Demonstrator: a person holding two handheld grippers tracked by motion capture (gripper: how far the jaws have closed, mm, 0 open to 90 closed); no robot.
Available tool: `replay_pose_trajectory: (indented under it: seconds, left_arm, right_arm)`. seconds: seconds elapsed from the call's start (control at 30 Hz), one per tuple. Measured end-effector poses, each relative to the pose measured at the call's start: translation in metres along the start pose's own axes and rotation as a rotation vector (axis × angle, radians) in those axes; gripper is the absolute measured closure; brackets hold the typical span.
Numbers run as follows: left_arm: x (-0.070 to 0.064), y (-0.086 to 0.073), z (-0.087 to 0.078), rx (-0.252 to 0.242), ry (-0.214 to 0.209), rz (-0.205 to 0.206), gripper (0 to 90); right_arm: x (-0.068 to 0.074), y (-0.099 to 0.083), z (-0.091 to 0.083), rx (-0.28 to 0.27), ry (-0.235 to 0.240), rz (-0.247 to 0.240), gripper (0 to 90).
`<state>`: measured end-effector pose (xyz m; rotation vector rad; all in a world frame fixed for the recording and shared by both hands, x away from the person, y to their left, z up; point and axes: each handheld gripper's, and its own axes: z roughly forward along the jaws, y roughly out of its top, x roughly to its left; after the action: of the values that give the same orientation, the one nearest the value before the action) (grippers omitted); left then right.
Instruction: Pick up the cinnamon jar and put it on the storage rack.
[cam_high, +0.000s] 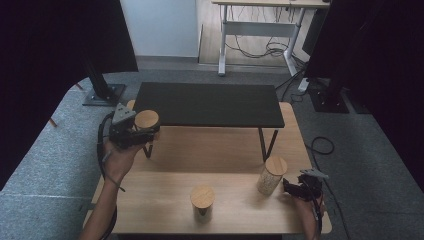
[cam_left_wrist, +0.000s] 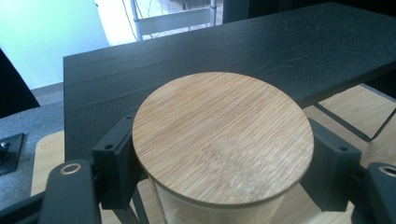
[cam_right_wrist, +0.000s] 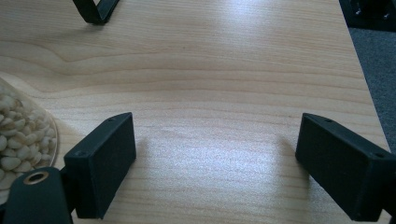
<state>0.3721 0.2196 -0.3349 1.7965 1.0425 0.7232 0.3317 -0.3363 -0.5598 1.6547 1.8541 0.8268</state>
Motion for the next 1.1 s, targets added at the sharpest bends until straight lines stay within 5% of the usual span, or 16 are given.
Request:
replay_pose_trajectory:
  seconds: [1.1]
  left_arm:
    - [-0.002,0.032,0.006,-0.019,0.005,0.009,24.8]
  right_arm:
    - [0.0,0.0,0.0,0.0,0.0,0.001,11.9]
